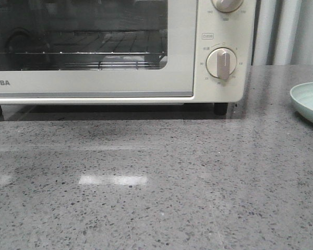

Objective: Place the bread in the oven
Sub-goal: 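Pull the toaster oven door down open with the left gripper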

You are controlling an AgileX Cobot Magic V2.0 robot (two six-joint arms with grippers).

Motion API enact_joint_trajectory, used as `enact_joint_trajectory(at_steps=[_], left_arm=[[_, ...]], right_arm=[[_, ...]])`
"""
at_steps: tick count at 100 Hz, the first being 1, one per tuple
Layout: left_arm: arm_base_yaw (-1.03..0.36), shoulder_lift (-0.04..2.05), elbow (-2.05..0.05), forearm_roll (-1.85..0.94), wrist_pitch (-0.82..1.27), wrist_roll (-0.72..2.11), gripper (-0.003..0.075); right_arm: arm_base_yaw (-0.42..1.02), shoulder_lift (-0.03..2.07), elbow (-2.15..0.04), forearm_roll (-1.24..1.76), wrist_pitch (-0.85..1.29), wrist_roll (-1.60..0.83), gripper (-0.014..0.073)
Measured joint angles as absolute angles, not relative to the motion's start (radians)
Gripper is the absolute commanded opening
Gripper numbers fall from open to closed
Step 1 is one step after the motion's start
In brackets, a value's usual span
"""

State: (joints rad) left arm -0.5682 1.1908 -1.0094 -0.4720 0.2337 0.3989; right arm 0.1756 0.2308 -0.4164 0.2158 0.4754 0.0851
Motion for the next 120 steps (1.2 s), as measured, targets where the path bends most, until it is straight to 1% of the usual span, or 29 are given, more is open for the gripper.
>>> enact_joint_trajectory(at_steps=[19, 35, 49, 68, 93, 120], left_arm=[[-0.554, 1.18, -1.012, -0.466, 0.267, 0.399, -0.0021], [-0.554, 1.14, -1.007, -0.451, 0.316, 0.399, -0.0021], [-0.549, 1.105, -1.007, -0.41, 0.319, 0.401, -0.0021], [-0.523, 1.111, -1.007, -0.391, 0.331, 0.401, -0.0021], [-0.524, 1.127, -0.993, -0.383, 0.38, 0.401, -0.0021], [-0.524, 1.125, -0.974, -0.376, 0.387, 0.401, -0.0021]], right_arm=[[0.176, 0.231, -0.416, 0.216, 0.475, 0.085, -0.0069], [0.176, 0.231, -0.416, 0.216, 0.475, 0.085, -0.0069], [0.176, 0.231, -0.416, 0.216, 0.458, 0.085, -0.0069], [0.176, 0.231, -0.416, 0.216, 0.449, 0.085, -0.0069], [0.176, 0.231, -0.416, 0.216, 0.448, 0.085, -0.0069], [0.176, 0.231, -0.416, 0.216, 0.444, 0.085, -0.0069]])
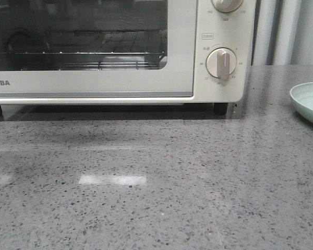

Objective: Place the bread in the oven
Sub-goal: 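Pull the toaster oven door down open with the left gripper, then lower the right gripper over the croissant on the blue plate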

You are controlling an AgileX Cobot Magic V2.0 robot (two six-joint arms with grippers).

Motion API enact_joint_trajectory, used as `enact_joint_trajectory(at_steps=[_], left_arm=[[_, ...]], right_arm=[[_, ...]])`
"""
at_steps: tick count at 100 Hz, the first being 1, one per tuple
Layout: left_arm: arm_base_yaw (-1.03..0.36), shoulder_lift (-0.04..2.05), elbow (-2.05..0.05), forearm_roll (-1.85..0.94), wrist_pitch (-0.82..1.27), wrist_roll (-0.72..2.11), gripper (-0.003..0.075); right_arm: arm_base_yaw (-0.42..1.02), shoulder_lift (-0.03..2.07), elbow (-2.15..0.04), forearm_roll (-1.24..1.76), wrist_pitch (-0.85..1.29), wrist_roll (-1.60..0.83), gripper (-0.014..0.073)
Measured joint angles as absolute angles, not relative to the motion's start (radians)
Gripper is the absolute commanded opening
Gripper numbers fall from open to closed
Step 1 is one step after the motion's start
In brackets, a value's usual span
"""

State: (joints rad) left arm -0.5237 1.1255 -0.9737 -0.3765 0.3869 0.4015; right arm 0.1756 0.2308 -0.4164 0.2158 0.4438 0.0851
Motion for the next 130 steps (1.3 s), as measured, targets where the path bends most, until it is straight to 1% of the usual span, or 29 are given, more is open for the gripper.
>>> enact_joint_trajectory(at_steps=[21, 35, 48, 59, 67, 81, 92, 102, 120, 125, 130], left_arm=[[-0.524, 1.09, -0.912, -0.404, 0.346, 0.379, -0.0021], [-0.524, 1.017, -0.829, -0.451, 0.308, 0.371, -0.0021], [-0.524, 0.914, -0.742, -0.516, 0.314, 0.366, -0.0021], [-0.531, 0.805, -0.682, -0.583, 0.388, 0.363, -0.0021], [-0.564, 0.722, -0.67, -0.623, 0.43, 0.363, -0.0021], [-0.637, 0.547, -0.696, -0.659, 0.431, 0.363, -0.0021], [-0.654, 0.447, -0.719, -0.636, 0.401, 0.363, -0.0021], [-0.654, 0.391, -0.724, -0.56, 0.386, 0.363, -0.0021], [-0.625, 0.364, -0.724, -0.471, 0.381, 0.363, -0.0021], [-0.615, 0.362, -0.724, -0.445, 0.381, 0.363, -0.0021], [-0.608, 0.362, -0.724, -0.432, 0.381, 0.363, -0.0021]], right_arm=[[0.176, 0.231, -0.435, 0.216, 0.443, 0.085, -0.0069], [0.176, 0.231, -0.465, 0.216, 0.443, 0.085, -0.0069], [0.176, 0.231, -0.479, 0.216, 0.446, 0.085, -0.0069], [0.176, 0.231, -0.482, 0.216, 0.476, 0.085, -0.0069], [0.176, 0.231, -0.482, 0.216, 0.502, 0.085, -0.0069], [0.176, 0.231, -0.482, 0.218, 0.556, 0.085, -0.0069], [0.176, 0.231, -0.484, 0.268, 0.589, 0.085, -0.0069], [0.176, 0.231, -0.482, 0.304, 0.593, 0.085, -0.0069], [0.176, 0.276, -0.485, 0.169, 0.527, 0.081, -0.0065], [0.176, 0.309, -0.498, 0.147, 0.527, 0.081, -0.0045], [0.176, 0.348, -0.515, 0.135, 0.529, 0.081, 0.0008]])
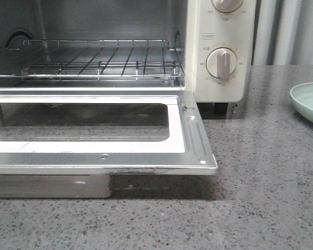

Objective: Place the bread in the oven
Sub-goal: 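Lower the right gripper over the croissant on the blue plate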

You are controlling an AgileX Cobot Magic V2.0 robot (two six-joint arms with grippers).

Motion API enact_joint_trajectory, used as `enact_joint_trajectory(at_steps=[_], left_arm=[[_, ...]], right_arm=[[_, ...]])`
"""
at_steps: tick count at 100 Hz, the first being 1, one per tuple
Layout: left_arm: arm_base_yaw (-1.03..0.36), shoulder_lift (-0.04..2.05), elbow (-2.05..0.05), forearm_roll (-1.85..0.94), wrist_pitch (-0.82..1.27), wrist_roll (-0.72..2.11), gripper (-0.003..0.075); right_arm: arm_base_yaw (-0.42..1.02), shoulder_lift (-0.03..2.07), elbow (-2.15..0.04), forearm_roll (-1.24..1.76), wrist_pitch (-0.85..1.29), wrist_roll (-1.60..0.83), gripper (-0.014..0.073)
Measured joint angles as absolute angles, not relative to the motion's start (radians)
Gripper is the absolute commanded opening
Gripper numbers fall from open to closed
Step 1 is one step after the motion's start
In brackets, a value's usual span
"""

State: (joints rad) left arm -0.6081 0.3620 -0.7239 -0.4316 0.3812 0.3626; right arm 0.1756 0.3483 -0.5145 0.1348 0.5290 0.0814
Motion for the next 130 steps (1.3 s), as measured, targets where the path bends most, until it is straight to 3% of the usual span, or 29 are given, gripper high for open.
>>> enact_joint_trajectory(at_steps=[12, 21, 50, 92, 130], left_arm=[[-0.593, 0.362, -0.724, -0.413, 0.381, 0.363, -0.0021], [-0.59, 0.362, -0.724, -0.395, 0.381, 0.363, -0.0021], [-0.589, 0.362, -0.724, -0.367, 0.394, 0.363, -0.0021], [-0.589, 0.362, -0.724, -0.367, 0.396, 0.363, -0.0021], [-0.589, 0.362, -0.724, -0.373, 0.4, 0.362, -0.0021]], right_arm=[[0.176, 0.451, -0.557, 0.123, 0.527, 0.081, 0.0262], [0.176, 0.529, -0.591, 0.099, 0.515, 0.081, 0.0363], [0.176, 0.756, -0.684, -0.079, 0.511, 0.079, 0.0337], [0.065, 1.053, -0.801, -0.094, 0.627, 0.111, 0.0337], [0.052, 1.198, -0.816, -0.11, 0.623, 0.111, 0.0337]])
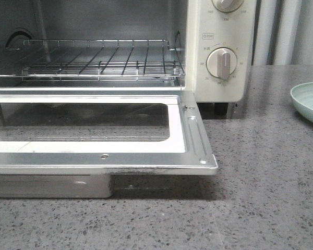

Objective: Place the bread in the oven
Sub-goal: 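Lower the right gripper over the croissant on the blue plate, then grasp the croissant with the right gripper and lift it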

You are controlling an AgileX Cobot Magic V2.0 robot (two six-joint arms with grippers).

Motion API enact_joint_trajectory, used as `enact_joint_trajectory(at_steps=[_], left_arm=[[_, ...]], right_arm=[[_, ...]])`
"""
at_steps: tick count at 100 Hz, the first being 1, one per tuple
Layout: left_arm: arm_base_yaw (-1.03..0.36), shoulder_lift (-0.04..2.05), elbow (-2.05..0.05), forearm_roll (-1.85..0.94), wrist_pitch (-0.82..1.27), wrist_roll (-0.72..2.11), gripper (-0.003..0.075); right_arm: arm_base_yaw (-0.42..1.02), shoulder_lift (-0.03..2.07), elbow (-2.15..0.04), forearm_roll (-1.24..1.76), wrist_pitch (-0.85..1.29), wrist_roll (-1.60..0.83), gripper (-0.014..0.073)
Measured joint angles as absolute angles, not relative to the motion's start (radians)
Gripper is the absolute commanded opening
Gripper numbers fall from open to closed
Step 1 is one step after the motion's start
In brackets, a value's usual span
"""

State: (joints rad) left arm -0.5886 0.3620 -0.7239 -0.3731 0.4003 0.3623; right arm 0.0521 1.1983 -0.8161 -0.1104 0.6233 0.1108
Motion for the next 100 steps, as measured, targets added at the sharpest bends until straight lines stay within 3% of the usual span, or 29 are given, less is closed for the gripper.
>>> enact_joint_trajectory(at_steps=[44, 54, 75, 100], left_arm=[[-0.589, 0.362, -0.724, -0.381, 0.4, 0.361, -0.0021], [-0.589, 0.362, -0.724, -0.381, 0.402, 0.361, -0.0021], [-0.589, 0.362, -0.724, -0.383, 0.402, 0.361, -0.0021], [-0.589, 0.362, -0.724, -0.388, 0.402, 0.361, -0.0021]], right_arm=[[0.052, 1.22, -0.82, -0.135, 0.611, 0.111, 0.0331], [0.052, 1.22, -0.82, -0.141, 0.612, 0.111, 0.0233], [0.05, 1.222, -0.818, -0.155, 0.634, 0.111, -0.0072], [0.049, 1.258, -0.816, -0.164, 0.637, 0.111, -0.0074]])
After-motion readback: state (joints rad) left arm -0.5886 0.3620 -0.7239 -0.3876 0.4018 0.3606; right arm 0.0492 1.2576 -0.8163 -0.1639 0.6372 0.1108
